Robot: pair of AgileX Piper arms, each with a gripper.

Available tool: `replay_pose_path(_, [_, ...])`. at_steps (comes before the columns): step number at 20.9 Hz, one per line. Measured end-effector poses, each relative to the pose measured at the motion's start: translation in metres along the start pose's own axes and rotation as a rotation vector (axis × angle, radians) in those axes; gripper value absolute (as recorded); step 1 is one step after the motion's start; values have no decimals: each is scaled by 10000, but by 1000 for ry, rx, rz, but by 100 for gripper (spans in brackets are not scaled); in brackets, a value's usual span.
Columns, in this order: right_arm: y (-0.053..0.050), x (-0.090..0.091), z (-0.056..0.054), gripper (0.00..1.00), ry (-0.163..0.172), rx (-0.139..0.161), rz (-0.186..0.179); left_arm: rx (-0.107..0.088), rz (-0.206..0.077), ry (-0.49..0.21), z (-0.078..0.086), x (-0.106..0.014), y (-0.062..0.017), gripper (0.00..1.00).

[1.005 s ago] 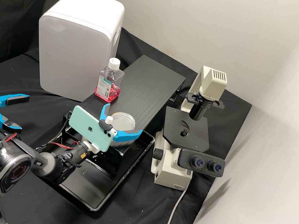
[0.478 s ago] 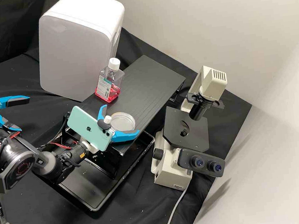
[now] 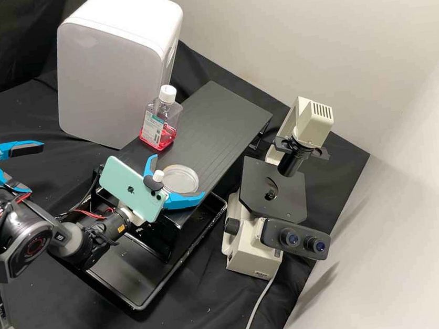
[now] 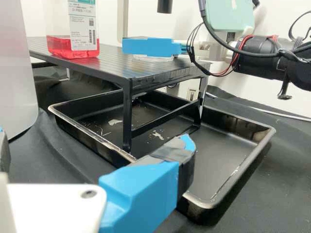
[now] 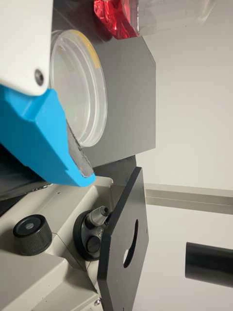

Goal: Remove the lid from the petri dish

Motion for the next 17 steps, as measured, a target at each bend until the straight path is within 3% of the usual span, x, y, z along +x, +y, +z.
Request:
replay_pose_path(9, [0,0,0,100,0,-3,0,-4,-9,2,-8,6,-19,100])
replay_pose_path(10, [0,0,0,0,0,-3,0,-4,-9,2,-8,6,-19,100])
replay_pose_path(17, [-1,0,-1,0,1,-4,-1,-4,-9,2,-8,6,-19,100])
